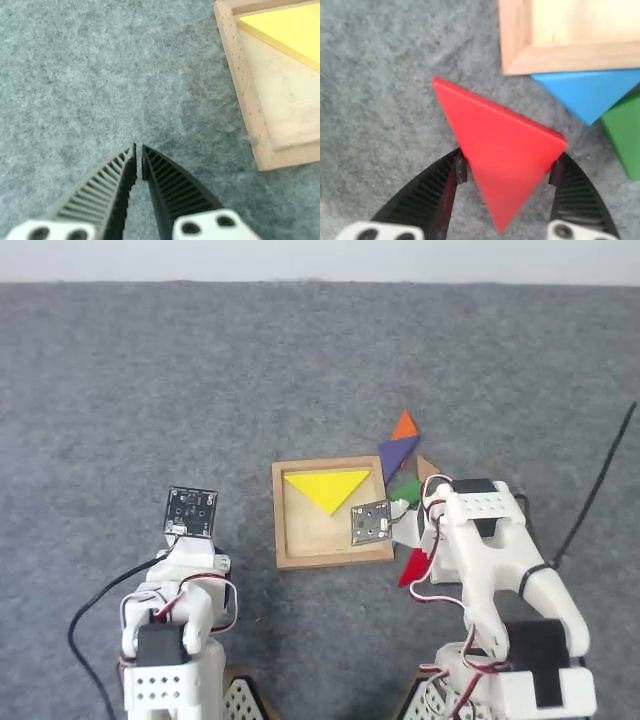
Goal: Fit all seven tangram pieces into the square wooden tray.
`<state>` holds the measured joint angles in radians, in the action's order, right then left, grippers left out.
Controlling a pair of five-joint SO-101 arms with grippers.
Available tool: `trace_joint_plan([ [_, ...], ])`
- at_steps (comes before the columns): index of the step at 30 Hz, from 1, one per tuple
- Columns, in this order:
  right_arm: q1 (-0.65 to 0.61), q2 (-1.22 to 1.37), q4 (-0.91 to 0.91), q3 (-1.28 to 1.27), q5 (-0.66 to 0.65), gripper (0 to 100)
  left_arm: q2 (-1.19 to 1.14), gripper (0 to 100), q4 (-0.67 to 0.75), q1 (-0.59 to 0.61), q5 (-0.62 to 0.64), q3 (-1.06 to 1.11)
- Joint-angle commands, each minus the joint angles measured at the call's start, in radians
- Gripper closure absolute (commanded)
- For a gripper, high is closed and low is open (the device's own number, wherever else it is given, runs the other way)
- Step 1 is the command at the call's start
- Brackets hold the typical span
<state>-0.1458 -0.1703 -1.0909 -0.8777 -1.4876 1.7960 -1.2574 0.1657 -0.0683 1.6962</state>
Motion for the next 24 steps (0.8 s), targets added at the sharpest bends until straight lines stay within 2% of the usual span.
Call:
trace_joint_plan([
  [1,-0.045,-0.01,-0.021,0.035,0.012,75.7,0.02,98,-0.003,-0.003,-0.002,-0.012],
  [9,-0.119,-0.01,-0.033,0.037,0.012,74.9,0.02,98,-0.003,-0.003,-0.002,-0.012],
  [15,-0.131,-0.01,-0.045,0.038,0.008,59.3,0.02,98,-0.003,-0.003,-0.002,-0.012],
  [24,-0.189,-0.012,-0.047,0.058,0.011,58.6,0.02,98,-0.003,-0.003,-0.002,-0.012],
])
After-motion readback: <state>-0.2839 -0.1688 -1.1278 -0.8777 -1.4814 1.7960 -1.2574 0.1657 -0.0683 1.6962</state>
